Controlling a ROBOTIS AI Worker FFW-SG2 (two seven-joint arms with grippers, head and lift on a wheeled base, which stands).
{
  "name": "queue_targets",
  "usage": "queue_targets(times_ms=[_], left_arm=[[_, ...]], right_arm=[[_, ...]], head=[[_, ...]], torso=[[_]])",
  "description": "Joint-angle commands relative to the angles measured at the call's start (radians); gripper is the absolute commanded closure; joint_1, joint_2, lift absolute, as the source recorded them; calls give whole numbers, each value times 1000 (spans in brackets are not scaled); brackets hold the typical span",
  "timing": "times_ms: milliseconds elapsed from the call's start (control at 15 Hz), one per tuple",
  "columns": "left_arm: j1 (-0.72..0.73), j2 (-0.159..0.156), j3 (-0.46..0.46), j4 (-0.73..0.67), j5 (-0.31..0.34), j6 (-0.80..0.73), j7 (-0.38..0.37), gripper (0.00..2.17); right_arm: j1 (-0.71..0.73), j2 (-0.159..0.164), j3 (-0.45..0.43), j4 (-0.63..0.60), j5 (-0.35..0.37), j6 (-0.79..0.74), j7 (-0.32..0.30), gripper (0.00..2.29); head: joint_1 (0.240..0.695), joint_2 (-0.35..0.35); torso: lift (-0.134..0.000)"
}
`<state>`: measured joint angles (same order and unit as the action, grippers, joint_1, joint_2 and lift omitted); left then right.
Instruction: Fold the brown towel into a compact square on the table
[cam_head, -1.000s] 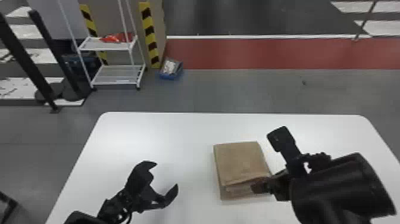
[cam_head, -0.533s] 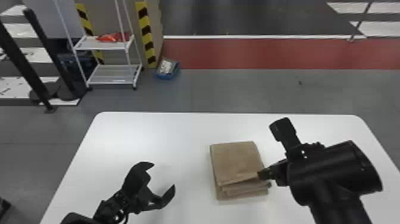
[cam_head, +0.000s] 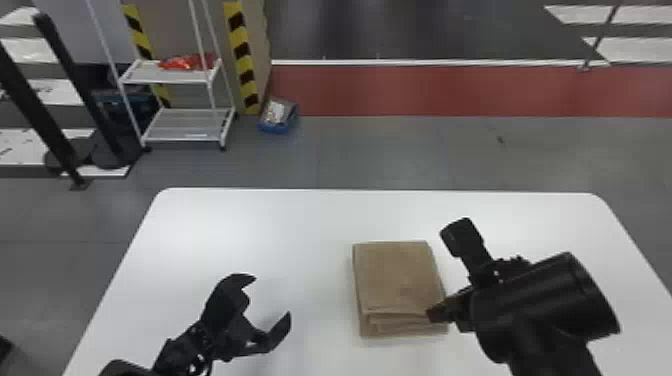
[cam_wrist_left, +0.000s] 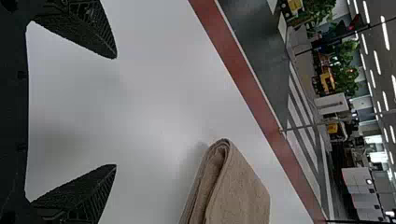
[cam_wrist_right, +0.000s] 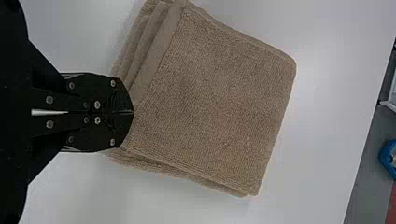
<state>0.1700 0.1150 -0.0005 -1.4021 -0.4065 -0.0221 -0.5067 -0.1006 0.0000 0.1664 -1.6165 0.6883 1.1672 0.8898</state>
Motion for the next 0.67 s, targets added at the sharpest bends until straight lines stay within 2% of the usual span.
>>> queue_targets(times_ms=[0,67,133,200,267,333,400,533,600], left_arm=[[0,0,-1,-8,0,3,-3,43],[2,0,1,-18,0,9,-4,43],[19,-1,7,-38,2,28,-4,43],[32,-6,19,-74,18,31,-4,43],[45,-8,34,-103,60,37,-6,43],[60,-9,50,-133,130,49,-9,39],[86,-11,56,-173,201,67,-1,39],[146,-23,76,-239,336,64,36,36],[184,-29,74,-262,391,15,96,33]], right_arm=[[36,1,-68,-115,-52,-11,1,1598],[55,1,-105,-201,-112,4,0,1578],[78,1,-147,-310,-179,41,-6,1372],[113,1,-180,-399,-227,47,-26,745],[170,1,-200,-480,-285,35,-94,66],[237,1,-205,-531,-323,-17,-184,-2],[318,1,-212,-562,-378,-106,-311,-2],[464,1,-232,-554,-472,-462,-488,16],[530,1,-255,-537,-553,-616,-540,19]], head=[[695,24],[695,20],[695,17],[695,14],[695,13],[695,4],[695,-4],[695,-24],[695,-31]], torso=[[0],[0],[0],[0],[0],[0],[0],[0],[0]])
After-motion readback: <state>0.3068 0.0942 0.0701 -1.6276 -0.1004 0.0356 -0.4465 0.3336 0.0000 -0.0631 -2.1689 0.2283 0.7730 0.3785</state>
